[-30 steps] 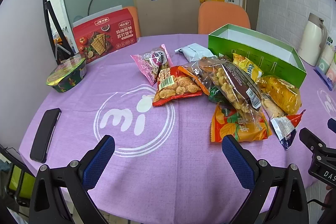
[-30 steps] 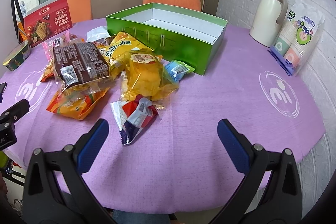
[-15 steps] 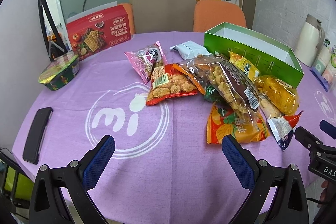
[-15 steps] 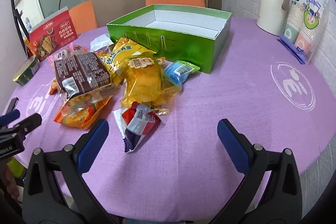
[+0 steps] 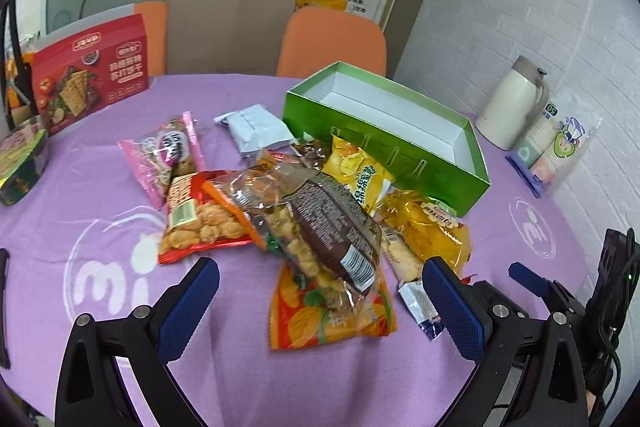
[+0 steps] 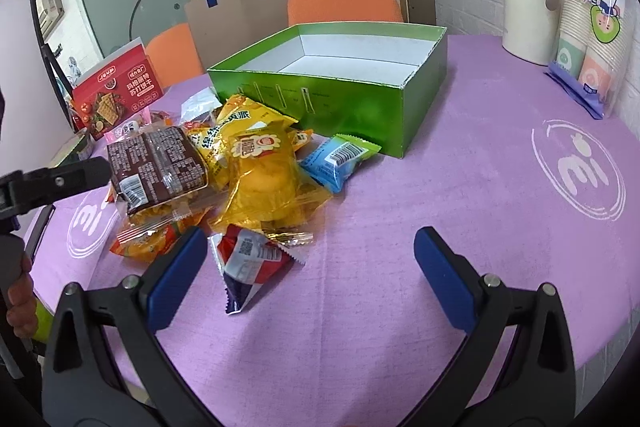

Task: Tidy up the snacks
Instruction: 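Grasp the yellow cake packet with the right tool while the left tool grasps the brown bread bag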

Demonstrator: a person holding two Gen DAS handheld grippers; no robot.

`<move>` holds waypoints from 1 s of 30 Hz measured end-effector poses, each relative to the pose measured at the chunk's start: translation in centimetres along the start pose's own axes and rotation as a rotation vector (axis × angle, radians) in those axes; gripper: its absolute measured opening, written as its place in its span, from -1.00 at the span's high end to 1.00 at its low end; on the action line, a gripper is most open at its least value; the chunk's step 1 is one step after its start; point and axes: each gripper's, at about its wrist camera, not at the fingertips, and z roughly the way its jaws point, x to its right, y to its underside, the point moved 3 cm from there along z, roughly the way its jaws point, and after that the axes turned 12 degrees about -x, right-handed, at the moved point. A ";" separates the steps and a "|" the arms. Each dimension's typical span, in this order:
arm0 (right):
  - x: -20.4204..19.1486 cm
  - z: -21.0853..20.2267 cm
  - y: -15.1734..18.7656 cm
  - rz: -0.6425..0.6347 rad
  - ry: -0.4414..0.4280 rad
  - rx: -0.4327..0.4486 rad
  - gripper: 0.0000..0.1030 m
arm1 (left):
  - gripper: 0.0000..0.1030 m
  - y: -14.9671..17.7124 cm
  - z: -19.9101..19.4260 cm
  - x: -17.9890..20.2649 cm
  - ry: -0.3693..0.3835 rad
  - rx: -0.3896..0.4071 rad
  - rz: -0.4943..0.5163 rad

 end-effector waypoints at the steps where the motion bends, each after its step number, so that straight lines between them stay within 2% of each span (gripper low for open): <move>1: -0.1 0.2 -0.3 -0.012 -0.009 -0.004 -1.00 | -0.89 -0.3 0.6 0.1 0.012 -0.013 0.000; 2: -0.2 0.4 -0.5 -0.019 -0.014 -0.009 -1.00 | -0.83 -0.6 1.3 0.2 0.023 -0.024 -0.003; 4: -0.5 1.1 -1.4 -0.039 -0.026 -0.017 -1.00 | -0.39 -0.8 2.5 -0.2 0.026 -0.049 -0.016; 6: -1.2 1.8 -2.3 -0.072 -0.026 -0.020 -1.00 | -0.19 -0.8 3.7 -0.7 0.047 -0.087 -0.046; 9: -2.2 3.3 -3.2 -0.111 -0.019 -0.046 -0.97 | -0.19 -0.7 4.2 -1.5 0.092 -0.108 -0.097; 12: -2.8 5.0 -3.7 -0.132 -0.034 -0.093 -0.75 | -0.20 -1.2 4.0 -1.2 0.089 -0.099 -0.081; 13: -2.9 5.6 -3.8 -0.136 -0.031 -0.112 -0.59 | -0.20 -1.4 4.1 -0.9 0.082 -0.103 -0.065; 14: -2.9 6.0 -3.8 -0.140 -0.024 -0.125 -0.32 | -0.20 -1.6 4.4 -0.6 0.069 -0.112 -0.045; 15: -2.9 6.2 -3.8 -0.140 -0.026 -0.134 -0.30 | -0.19 -1.7 4.7 -0.5 0.066 -0.121 -0.032; 16: -2.9 6.1 -3.8 -0.138 -0.041 -0.131 -0.21 | 0.02 -1.7 5.0 -0.3 0.070 -0.135 -0.019; 18: -2.9 5.3 -3.8 -0.131 -0.075 -0.117 -0.06 | 0.14 -1.7 5.7 -0.2 0.106 -0.159 -0.015; 19: -2.8 4.9 -3.8 -0.129 -0.094 -0.104 0.14 | 0.18 -1.6 5.6 -0.2 0.113 -0.158 -0.020; 23: -2.7 3.0 -4.0 -0.125 -0.103 -0.061 0.19 | 0.34 -1.7 4.1 0.3 0.122 -0.126 -0.015; 26: -2.6 1.3 -4.4 -0.116 -0.130 -0.018 0.20 | 0.38 -2.1 2.2 0.8 0.117 -0.086 0.009; 30: -2.4 -0.8 -5.6 -0.115 -0.145 0.039 0.20 | 0.38 -2.9 -0.2 1.2 0.150 -0.044 0.019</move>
